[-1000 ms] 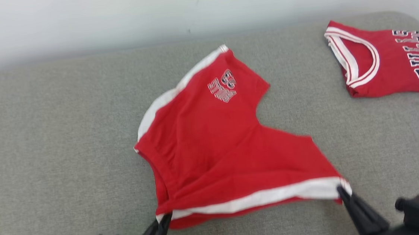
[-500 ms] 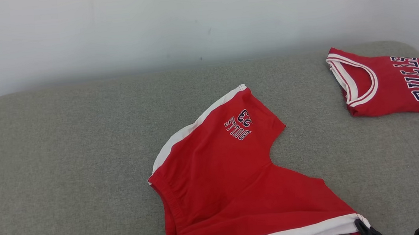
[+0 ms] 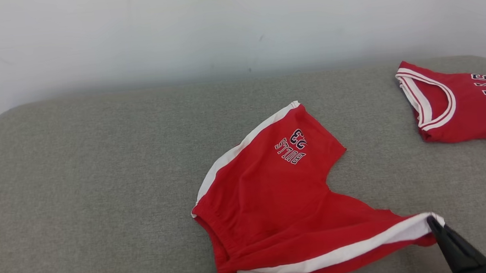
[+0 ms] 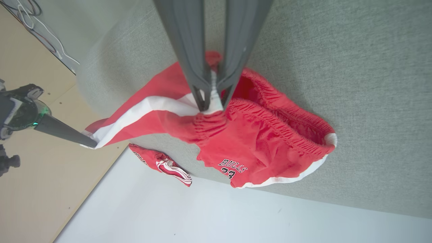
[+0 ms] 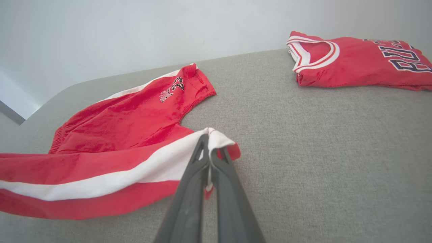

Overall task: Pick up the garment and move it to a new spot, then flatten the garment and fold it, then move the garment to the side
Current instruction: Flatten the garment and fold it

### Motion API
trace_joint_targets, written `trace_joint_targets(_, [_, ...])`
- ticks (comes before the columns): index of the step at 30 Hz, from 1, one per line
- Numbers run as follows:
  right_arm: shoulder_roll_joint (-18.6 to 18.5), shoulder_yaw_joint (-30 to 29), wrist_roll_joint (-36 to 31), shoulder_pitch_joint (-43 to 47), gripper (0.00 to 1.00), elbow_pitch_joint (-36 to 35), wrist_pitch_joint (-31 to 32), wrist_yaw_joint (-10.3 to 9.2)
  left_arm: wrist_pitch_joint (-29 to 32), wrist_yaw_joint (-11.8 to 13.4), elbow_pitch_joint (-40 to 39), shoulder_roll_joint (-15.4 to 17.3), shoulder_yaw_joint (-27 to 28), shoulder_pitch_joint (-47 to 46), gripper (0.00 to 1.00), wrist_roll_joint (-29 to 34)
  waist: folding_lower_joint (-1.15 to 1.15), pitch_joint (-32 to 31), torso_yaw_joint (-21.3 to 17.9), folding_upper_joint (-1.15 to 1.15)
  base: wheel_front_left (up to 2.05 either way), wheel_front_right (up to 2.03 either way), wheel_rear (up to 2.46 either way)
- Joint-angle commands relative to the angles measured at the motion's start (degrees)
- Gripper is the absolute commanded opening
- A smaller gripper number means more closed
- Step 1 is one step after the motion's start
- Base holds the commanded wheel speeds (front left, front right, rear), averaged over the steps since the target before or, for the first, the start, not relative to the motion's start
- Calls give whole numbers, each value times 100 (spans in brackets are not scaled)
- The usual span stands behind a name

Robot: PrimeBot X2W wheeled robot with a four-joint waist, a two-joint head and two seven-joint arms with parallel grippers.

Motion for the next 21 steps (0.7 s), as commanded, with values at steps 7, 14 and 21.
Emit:
trace_joint_targets(7, [-317,154,77,-1134,0,506,85,-16,-18,5,75,-242,-26,-438,0,-54,0,169,278,0,0,0,0])
trace_joint_targets(14, [-487,515,133,-2368,0,1256,74,-16,-18,5,365,-324,41,-884,0,-101,0,261,433,0,0,0,0])
trace_joint_targets(21, [-419,1006,108,-3548,0,2182,66,-16,-18,4,673,-393,131,-1421,0,-257,0,477,549,0,0,0,0])
